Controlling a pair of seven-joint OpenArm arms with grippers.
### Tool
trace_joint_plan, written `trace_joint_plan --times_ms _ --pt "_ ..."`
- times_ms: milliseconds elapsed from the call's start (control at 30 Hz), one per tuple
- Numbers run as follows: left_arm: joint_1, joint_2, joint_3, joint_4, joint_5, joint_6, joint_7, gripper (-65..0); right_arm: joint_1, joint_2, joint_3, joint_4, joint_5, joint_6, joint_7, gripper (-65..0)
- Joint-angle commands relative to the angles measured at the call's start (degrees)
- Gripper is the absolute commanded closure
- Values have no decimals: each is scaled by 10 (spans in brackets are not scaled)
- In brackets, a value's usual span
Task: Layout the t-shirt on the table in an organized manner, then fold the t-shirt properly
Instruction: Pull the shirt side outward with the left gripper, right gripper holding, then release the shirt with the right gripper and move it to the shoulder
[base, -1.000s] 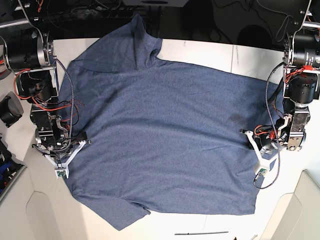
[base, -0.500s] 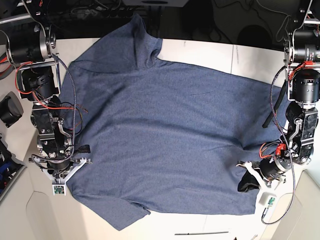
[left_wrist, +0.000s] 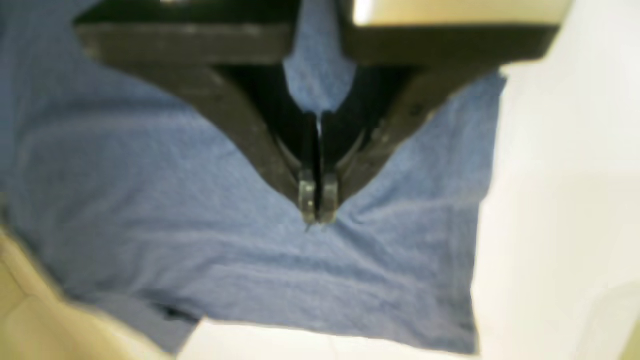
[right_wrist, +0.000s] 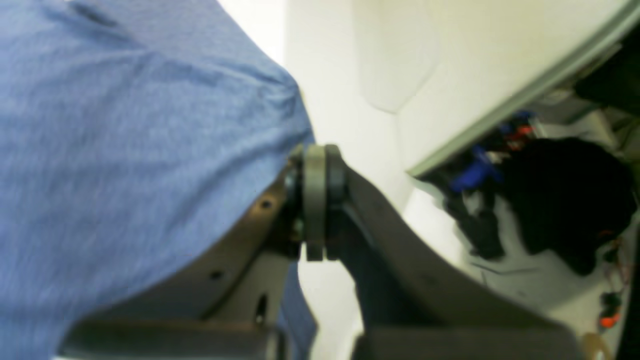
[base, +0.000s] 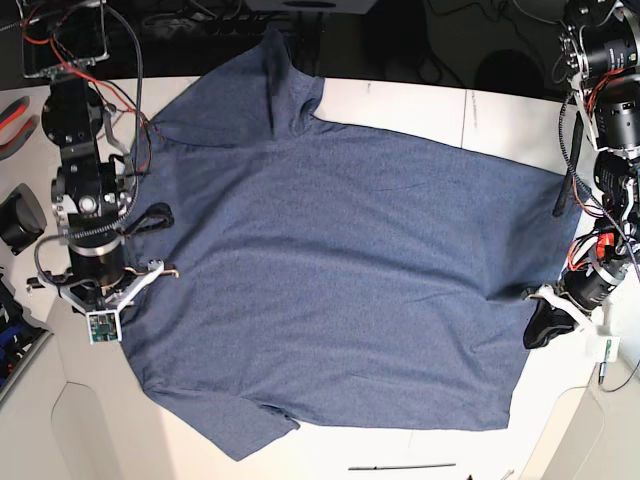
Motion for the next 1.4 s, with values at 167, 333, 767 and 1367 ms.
trace_joint_plan --times_ms 167,333,767,1367 --pt "42 -10 -54 16 -62 -5 19 0 -129 65 16 150 -57 -2 -12 0" --pt "58 -9 -56 19 -62 -5 17 0 -211 73 76 199 -50 -2 -33 0" --pt "54 -6 -56 18 -56 -5 -30 -63 -274 -11 242 122 298 189 -61 -134" --pt "55 -6 -56 18 -8 -5 -30 -63 -351 -76 409 67 697 372 -202 -183"
